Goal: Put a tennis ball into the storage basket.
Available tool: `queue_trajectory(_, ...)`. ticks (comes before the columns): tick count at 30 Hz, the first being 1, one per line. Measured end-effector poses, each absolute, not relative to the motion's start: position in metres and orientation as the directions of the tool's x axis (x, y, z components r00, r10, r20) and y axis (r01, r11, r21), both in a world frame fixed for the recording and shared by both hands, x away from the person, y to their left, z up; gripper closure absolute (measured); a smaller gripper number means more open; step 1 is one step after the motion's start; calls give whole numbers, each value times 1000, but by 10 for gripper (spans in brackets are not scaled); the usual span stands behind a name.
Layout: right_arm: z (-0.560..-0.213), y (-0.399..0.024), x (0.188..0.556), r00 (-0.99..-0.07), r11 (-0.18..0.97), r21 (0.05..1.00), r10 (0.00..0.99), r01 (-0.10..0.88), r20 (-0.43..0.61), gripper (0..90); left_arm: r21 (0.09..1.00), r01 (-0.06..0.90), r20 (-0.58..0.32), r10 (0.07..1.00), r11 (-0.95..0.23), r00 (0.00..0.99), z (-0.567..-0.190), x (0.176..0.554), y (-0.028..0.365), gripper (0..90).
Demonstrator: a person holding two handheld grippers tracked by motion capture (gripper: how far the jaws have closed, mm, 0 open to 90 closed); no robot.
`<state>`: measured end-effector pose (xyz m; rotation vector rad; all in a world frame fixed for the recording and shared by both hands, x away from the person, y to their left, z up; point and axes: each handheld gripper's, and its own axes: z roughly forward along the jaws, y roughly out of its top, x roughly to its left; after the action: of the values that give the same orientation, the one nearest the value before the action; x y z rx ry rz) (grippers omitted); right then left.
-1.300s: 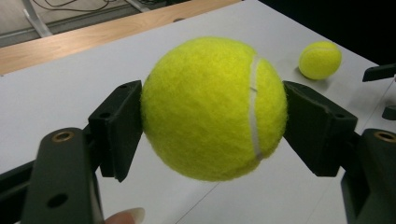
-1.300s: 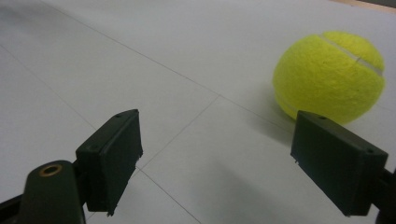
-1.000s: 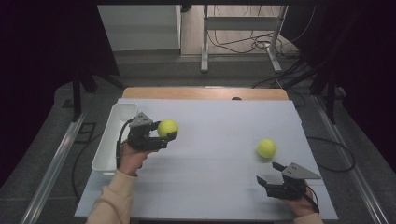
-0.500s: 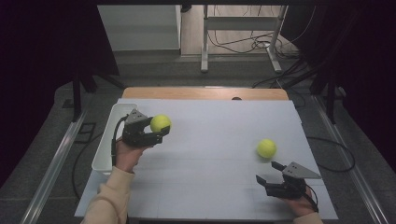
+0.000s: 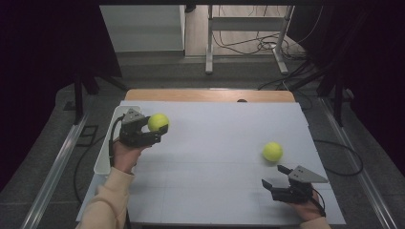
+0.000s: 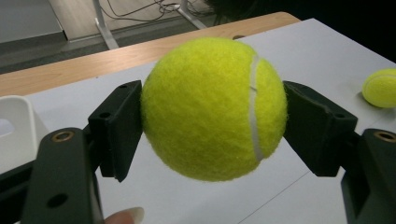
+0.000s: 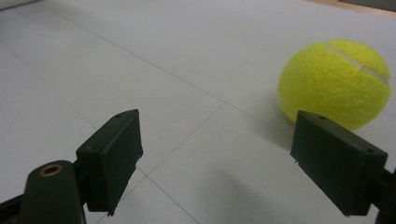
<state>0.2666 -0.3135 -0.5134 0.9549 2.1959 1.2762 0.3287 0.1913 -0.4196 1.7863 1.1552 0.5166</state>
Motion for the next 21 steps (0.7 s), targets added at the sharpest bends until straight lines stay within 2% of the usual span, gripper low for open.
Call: queue_trajectory(21,-514,-316,267,-667,342,871,745,353,-22,167,856,508,-133,909,-96,396,-411,335,227,255)
